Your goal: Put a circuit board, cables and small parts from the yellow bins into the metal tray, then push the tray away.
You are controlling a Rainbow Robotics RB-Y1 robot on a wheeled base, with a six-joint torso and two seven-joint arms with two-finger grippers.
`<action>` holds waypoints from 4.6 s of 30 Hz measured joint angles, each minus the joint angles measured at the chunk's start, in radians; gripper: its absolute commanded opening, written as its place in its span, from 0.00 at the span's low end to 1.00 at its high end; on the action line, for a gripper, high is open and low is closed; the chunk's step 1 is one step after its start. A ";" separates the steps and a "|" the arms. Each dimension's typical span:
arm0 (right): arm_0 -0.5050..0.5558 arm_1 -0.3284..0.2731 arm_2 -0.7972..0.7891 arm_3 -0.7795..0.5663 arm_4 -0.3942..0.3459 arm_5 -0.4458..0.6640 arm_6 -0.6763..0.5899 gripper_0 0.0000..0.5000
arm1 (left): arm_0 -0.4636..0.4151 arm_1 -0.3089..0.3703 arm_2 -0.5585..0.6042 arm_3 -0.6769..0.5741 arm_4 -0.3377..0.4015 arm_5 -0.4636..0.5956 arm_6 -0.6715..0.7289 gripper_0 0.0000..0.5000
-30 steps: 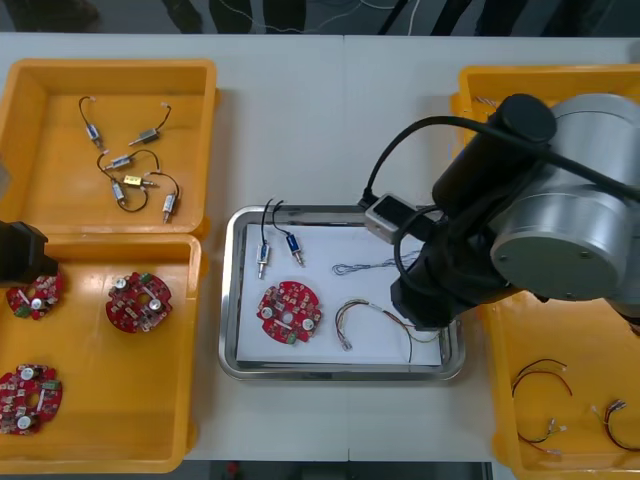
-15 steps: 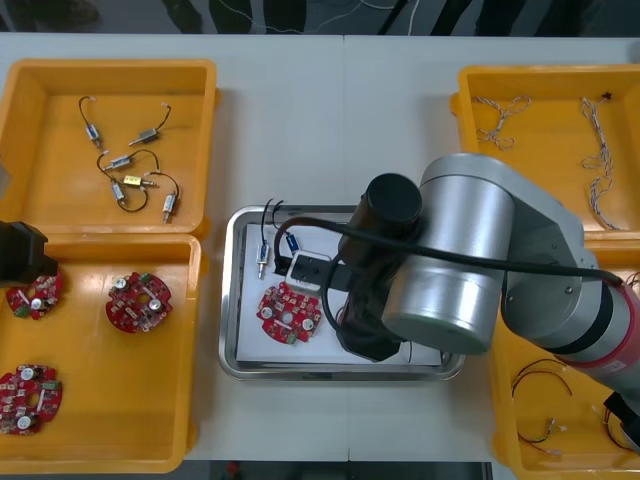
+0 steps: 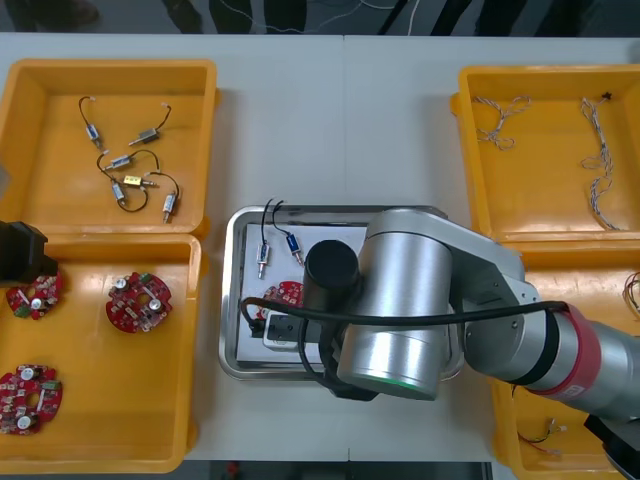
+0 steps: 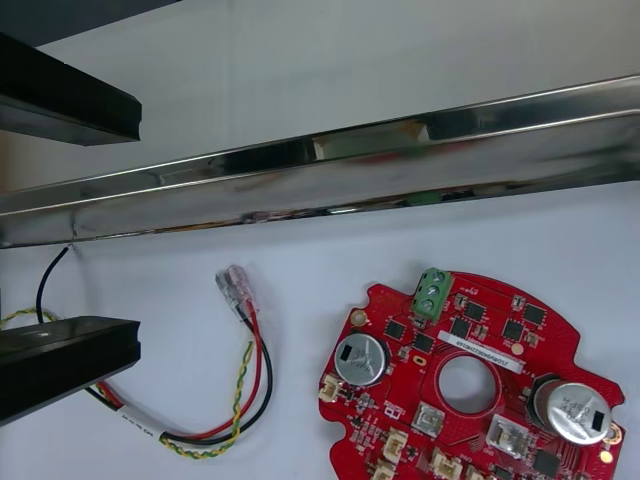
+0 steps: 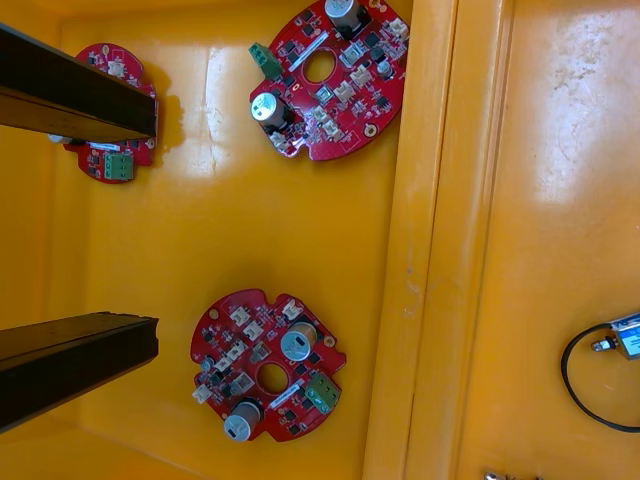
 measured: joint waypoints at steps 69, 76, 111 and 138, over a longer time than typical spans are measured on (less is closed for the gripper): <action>0.129 0.011 0.170 0.073 0.306 -0.145 -0.001 0.00 | 0.000 0.000 0.000 0.000 0.000 0.000 0.000 1.00; 0.103 -0.001 0.216 0.069 0.320 -0.145 -0.002 0.00 | 0.000 0.000 0.000 0.000 0.000 0.000 0.000 1.00; -0.117 -0.077 0.298 0.076 0.353 -0.151 -0.032 0.00 | 0.000 0.000 0.005 0.000 0.000 0.000 0.000 1.00; -0.283 -0.068 0.298 0.219 0.299 -0.151 -0.032 0.00 | 0.000 0.000 0.005 0.000 0.000 0.000 0.000 1.00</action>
